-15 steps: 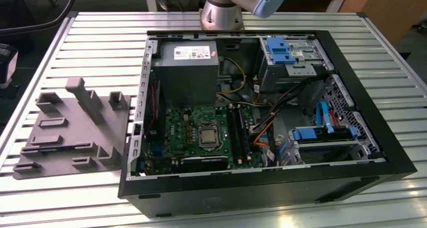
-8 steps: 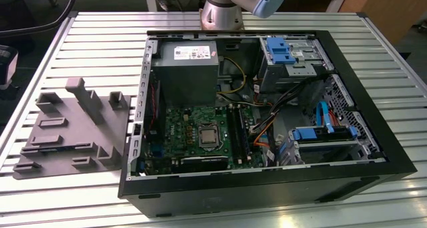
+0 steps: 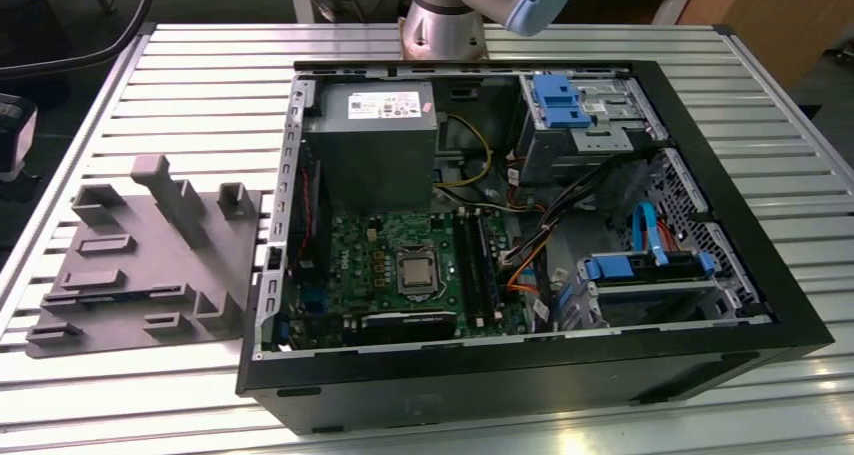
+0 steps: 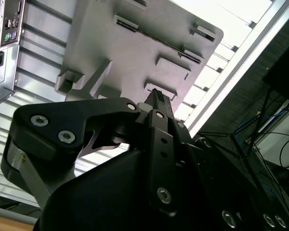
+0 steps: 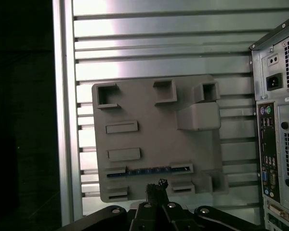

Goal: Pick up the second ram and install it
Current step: 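Reach for the second ram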

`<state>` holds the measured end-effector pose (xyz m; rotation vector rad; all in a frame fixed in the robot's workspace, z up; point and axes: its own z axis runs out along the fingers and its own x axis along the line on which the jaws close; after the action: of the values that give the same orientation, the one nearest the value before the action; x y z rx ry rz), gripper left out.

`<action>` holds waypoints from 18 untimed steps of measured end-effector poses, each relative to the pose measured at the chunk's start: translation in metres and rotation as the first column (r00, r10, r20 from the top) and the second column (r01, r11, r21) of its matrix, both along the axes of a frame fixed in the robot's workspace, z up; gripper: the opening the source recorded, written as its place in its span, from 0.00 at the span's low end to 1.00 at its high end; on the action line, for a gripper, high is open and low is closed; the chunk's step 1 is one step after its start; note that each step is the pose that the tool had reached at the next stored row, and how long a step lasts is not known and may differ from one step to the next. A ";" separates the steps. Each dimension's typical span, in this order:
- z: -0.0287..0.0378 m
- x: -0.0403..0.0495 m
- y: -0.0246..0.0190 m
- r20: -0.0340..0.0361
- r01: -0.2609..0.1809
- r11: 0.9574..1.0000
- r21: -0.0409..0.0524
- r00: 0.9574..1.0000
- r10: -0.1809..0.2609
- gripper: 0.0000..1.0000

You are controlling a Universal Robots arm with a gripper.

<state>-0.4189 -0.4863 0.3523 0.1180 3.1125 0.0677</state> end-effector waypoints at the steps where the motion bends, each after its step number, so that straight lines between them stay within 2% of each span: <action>1: -0.0005 -0.0001 -0.0001 0.000 0.000 1.000 0.000 1.000 0.000 0.11; 18: -0.0077 -0.0015 -0.0011 0.000 0.000 1.000 0.000 1.000 0.000 0.11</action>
<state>-0.4205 -0.4874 0.3445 0.1180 3.1130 0.0676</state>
